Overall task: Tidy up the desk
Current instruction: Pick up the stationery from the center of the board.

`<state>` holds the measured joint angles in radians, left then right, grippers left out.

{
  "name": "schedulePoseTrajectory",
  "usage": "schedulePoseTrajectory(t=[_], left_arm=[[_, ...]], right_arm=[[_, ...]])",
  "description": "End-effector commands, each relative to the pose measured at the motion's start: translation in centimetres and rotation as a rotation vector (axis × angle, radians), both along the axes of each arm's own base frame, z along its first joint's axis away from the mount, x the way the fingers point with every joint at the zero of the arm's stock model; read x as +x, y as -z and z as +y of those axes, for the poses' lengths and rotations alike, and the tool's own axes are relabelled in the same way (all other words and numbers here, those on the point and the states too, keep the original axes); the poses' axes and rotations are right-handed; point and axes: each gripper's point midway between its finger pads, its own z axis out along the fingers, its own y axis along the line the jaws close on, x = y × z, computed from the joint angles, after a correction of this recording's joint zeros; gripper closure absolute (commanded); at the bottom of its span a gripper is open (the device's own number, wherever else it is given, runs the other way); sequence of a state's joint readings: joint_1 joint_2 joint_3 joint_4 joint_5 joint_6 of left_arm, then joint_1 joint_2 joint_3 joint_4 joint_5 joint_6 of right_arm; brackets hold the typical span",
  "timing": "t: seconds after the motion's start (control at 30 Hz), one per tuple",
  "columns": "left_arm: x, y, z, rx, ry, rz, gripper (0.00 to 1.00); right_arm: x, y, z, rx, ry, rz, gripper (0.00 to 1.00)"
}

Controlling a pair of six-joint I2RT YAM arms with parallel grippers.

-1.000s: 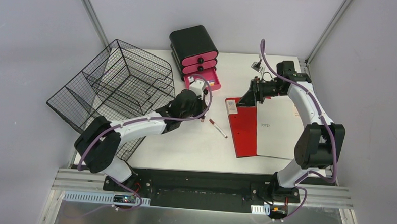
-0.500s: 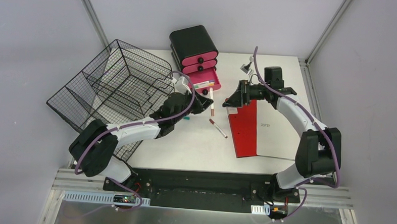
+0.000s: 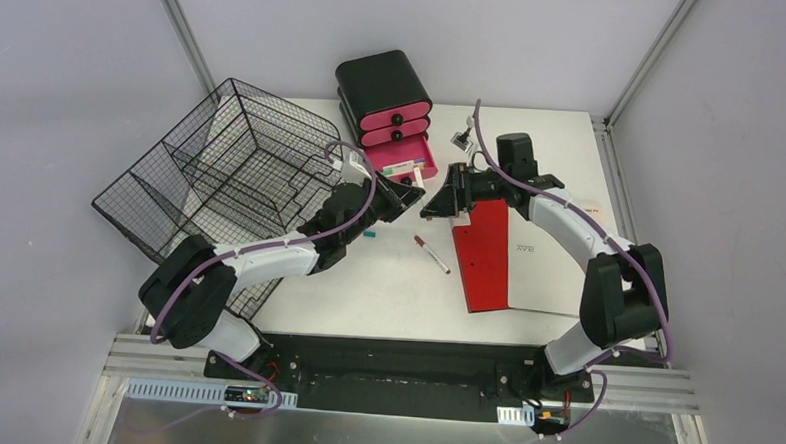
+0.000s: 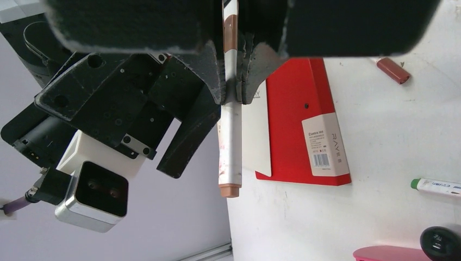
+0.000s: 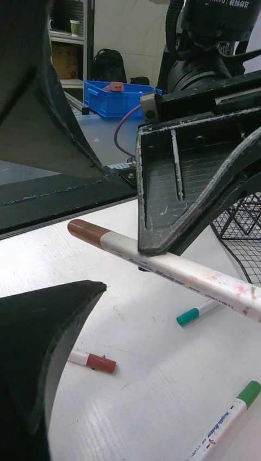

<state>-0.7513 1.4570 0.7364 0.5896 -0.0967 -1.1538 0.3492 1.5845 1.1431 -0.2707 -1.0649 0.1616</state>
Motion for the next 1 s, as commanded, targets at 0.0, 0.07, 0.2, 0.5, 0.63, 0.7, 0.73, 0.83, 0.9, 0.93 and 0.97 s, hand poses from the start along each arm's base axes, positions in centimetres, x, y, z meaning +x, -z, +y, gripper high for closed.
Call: schedulePoseTrajectory(t=[0.0,0.07,0.2,0.5,0.63,0.7,0.73,0.83,0.9,0.93,0.97], left_arm=[[0.2,-1.4,-0.3,-0.082,0.0,-0.018,1.0],[0.1,-1.3,-0.5,-0.087,0.008,-0.017,1.0],[0.1,-1.2,-0.8,-0.099,0.023,-0.015,1.0],[-0.1,-1.0,-1.1,-0.101,0.043,-0.021,1.0],[-0.2,-1.0,-0.9,-0.084,0.042,-0.036,0.82],[-0.3,-0.9,-0.6,-0.07,0.035,-0.047,0.61],[-0.4,-1.0,-0.4,-0.063,0.033,-0.057,0.53],[-0.6,-1.0,0.6,-0.026,0.015,-0.086,0.35],[-0.9,-1.1,1.5,0.015,0.008,-0.112,0.32],[-1.0,-1.0,2.0,0.049,0.008,-0.128,0.31],[-1.3,-0.8,2.3,0.096,0.014,-0.142,0.3]], right_arm=[[0.7,-0.2,0.3,-0.006,0.023,-0.041,0.29],[0.8,-0.1,0.4,-0.011,0.029,-0.042,0.31],[0.8,0.0,0.5,-0.017,0.027,-0.034,0.44],[0.9,0.4,0.7,-0.034,0.02,-0.012,0.8],[0.8,0.4,0.6,-0.046,0.019,0.008,0.87],[0.9,0.6,0.4,-0.066,0.014,-0.016,1.0],[1.0,0.7,0.3,-0.075,0.013,-0.023,1.0],[1.1,1.0,-0.1,-0.113,0.011,-0.058,1.0],[1.2,1.2,-0.7,-0.156,-0.002,-0.107,1.0],[1.4,1.6,-1.1,-0.194,-0.003,-0.131,1.0],[1.5,1.8,-1.6,-0.229,-0.01,-0.152,1.0]])
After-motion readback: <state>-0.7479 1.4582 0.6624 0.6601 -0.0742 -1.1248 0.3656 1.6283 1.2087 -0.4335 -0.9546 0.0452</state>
